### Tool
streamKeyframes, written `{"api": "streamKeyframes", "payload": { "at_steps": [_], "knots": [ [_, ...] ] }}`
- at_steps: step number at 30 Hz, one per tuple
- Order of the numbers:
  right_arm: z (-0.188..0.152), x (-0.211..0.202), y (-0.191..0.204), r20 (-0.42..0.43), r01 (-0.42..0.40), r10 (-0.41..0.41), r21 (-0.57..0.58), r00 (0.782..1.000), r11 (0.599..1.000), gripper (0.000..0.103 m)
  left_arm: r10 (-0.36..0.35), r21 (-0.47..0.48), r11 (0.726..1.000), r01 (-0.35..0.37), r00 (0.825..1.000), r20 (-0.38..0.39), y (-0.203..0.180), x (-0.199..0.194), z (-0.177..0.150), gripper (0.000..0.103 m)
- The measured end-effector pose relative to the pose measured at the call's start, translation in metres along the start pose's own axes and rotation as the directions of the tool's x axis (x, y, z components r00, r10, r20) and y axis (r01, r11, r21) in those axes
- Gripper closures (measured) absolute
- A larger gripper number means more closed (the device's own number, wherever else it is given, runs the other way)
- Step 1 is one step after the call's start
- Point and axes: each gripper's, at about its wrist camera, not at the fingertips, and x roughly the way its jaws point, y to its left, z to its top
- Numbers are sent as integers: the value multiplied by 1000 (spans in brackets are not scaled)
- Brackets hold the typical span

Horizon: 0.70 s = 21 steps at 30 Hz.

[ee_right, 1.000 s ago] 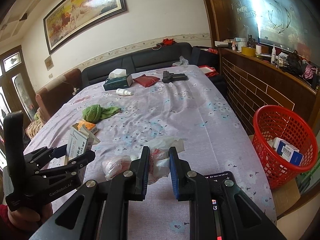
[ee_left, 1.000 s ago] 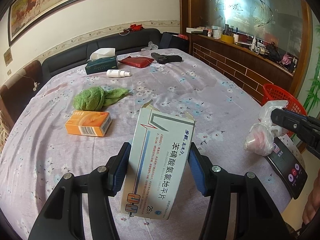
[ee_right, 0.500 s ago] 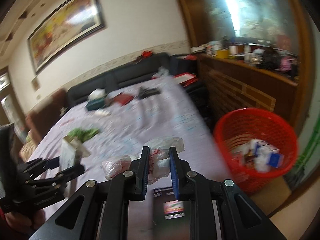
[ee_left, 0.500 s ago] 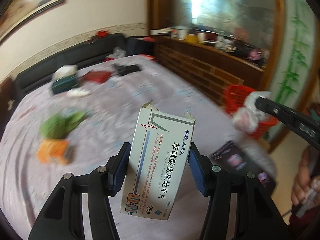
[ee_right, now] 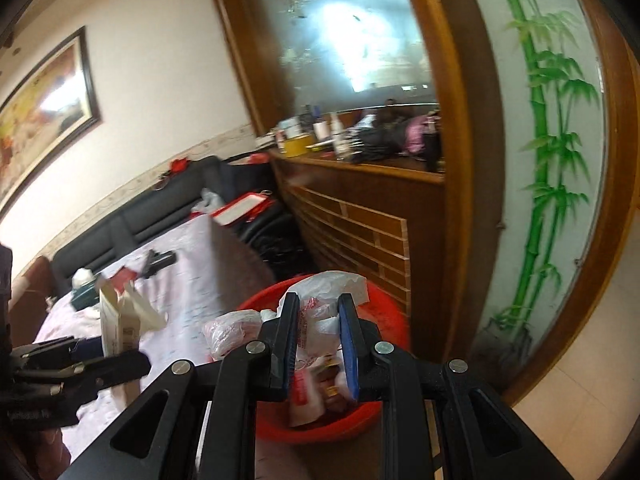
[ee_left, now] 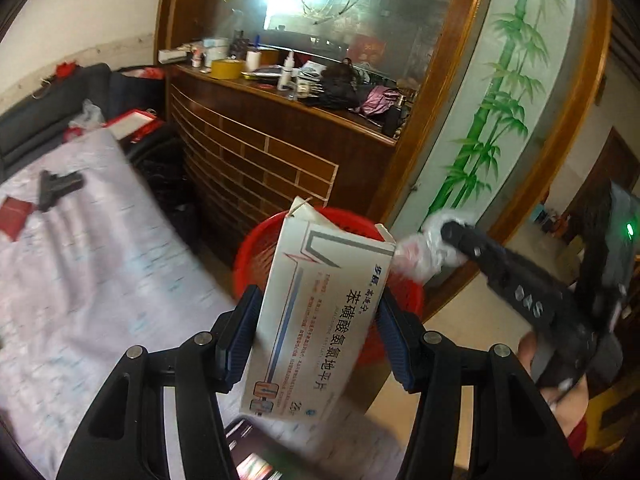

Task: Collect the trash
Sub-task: 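Open both grippers over the wastebasket to drop box and bags, then move both tools back over the bed toward the green towel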

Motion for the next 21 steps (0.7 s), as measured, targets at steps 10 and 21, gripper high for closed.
{"api": "streamKeyframes", "payload": {
  "at_steps": [10, 21],
  "knots": [
    [5, 59, -21, -78, 5, -6, -18, 997, 1000, 57, -15, -165, 986, 12, 1000, -14, 22, 41, 23, 30],
    [-10, 31, -6, -103, -94, 94, 3, 990, 996, 48, 131, -214, 969, -123, 991, 25, 86, -57, -33, 30]
  ]
}}
